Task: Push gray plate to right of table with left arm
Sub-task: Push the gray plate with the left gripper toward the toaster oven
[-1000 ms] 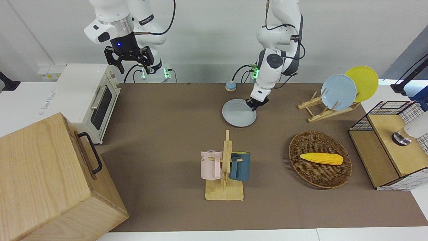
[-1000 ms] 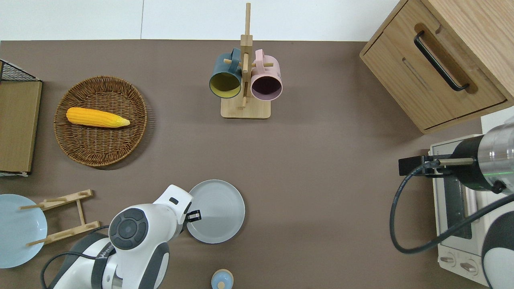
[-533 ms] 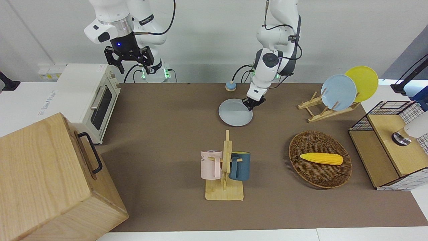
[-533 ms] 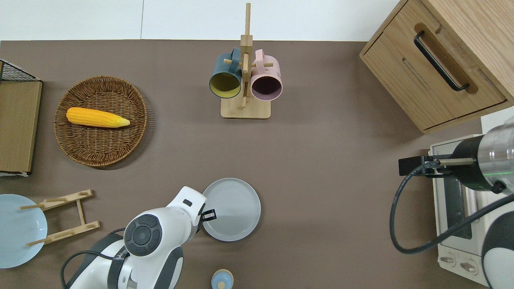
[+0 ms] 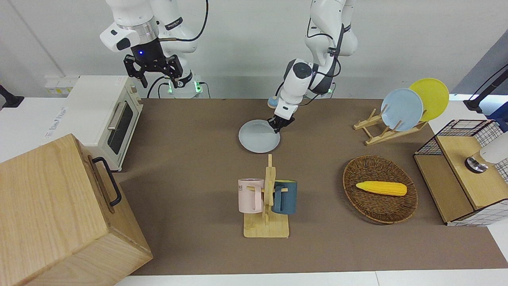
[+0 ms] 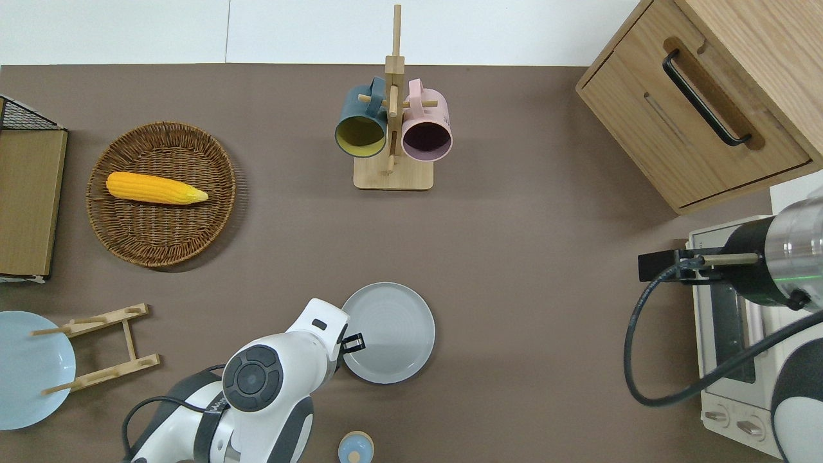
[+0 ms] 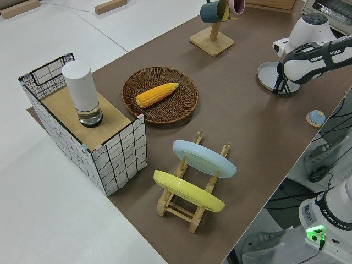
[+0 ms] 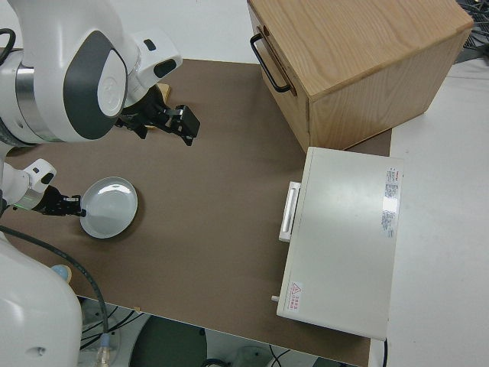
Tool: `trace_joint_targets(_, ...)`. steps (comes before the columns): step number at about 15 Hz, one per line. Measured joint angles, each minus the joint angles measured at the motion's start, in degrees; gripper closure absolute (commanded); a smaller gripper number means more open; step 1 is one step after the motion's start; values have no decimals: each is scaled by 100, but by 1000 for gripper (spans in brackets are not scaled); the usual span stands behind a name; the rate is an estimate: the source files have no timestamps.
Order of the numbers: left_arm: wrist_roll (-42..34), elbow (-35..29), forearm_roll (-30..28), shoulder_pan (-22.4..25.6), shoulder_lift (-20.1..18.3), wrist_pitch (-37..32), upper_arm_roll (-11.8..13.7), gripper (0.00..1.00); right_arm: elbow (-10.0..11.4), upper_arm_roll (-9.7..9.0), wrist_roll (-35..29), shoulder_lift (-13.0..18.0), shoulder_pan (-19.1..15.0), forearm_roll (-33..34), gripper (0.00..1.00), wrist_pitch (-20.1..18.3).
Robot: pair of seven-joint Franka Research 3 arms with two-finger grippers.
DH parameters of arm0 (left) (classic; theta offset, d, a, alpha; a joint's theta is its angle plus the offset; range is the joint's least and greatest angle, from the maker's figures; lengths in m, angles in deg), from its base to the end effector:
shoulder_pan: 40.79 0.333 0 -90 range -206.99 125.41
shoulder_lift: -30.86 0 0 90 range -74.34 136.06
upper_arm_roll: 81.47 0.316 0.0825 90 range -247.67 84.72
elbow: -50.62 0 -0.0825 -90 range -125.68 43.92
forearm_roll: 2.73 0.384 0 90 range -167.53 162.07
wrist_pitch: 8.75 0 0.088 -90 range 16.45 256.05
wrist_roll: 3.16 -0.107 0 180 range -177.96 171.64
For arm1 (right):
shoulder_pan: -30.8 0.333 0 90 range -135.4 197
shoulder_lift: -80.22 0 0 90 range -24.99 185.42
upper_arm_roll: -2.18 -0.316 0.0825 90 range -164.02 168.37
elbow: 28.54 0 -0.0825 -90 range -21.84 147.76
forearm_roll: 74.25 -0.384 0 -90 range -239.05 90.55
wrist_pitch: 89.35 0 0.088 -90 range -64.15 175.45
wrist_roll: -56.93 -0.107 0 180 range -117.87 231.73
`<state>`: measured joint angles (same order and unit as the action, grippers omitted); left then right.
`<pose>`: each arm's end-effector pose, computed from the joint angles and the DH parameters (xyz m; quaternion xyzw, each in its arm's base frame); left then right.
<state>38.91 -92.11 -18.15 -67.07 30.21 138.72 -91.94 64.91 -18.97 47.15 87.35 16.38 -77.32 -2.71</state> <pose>0.3850 -0.2819 0.2990 0.9838 0.1554 -0.0125 0.0886 0.5061 0.0789 0.6526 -0.9996 0.0264 0.0020 0.0041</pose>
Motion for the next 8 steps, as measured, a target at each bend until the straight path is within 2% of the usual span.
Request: trace_joint_targets(8,599,504,-52,-727,436,68,244,1000,0,0,0,0,0,0,5,0)
